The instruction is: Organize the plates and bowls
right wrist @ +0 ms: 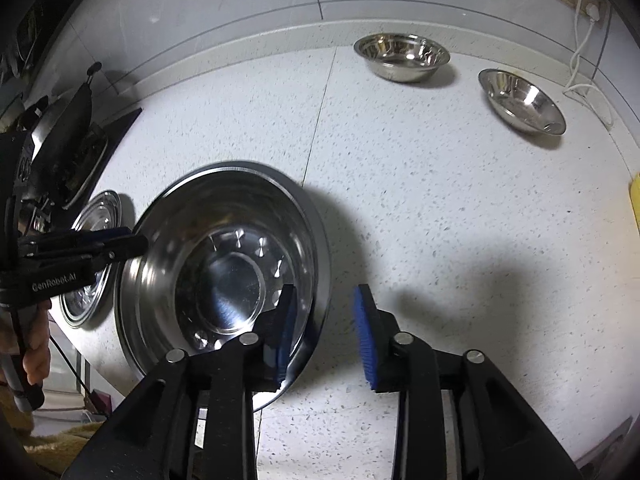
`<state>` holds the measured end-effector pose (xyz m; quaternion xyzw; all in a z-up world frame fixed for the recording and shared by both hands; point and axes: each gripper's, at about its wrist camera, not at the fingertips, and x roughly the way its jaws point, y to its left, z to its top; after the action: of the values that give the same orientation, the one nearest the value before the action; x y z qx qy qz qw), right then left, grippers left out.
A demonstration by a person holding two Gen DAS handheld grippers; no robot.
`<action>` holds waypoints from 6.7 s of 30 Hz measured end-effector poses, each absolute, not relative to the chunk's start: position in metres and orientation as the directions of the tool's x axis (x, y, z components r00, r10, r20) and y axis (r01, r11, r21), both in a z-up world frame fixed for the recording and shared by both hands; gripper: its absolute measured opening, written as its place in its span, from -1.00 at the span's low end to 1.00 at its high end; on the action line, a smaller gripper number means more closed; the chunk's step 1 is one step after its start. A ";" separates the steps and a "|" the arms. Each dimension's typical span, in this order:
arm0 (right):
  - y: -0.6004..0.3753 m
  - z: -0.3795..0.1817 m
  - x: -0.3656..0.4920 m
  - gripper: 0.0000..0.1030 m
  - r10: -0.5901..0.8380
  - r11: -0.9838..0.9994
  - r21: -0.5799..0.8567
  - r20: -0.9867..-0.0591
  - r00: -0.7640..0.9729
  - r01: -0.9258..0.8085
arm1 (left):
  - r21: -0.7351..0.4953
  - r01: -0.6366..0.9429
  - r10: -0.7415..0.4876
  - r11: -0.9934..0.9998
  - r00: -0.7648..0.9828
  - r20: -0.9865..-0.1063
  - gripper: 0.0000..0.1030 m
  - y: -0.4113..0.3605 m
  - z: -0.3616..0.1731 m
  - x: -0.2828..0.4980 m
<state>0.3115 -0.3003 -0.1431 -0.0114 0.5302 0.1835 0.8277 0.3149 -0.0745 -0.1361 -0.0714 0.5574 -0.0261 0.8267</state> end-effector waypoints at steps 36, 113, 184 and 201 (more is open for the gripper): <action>-0.509 -0.138 0.486 -0.15 0.153 0.971 0.231 -0.811 0.565 0.067 | -0.243 0.220 -0.312 0.945 0.372 -0.874 -0.28 -0.314 -0.130 0.511; -0.393 -0.101 0.344 -0.76 0.164 0.986 0.150 -0.847 0.506 -0.068 | -0.377 0.219 -0.433 0.900 0.354 -0.829 -0.75 -0.246 -0.106 0.383; -0.243 -0.129 0.189 -0.71 0.180 0.982 0.141 -0.909 0.375 -0.128 | -0.330 0.290 -0.399 0.898 0.221 -0.890 -0.74 -0.101 -0.142 0.247; -0.232 -0.157 0.212 -0.67 0.145 0.984 0.102 -0.937 0.317 -0.149 | -0.266 0.262 -0.327 0.928 0.230 -0.916 -0.69 -0.116 -0.169 0.268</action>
<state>0.2122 -0.2324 -0.1570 -0.0017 0.5772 0.0904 0.8115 0.2676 -0.1157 -0.1690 -0.0277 0.5913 -0.1880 0.7837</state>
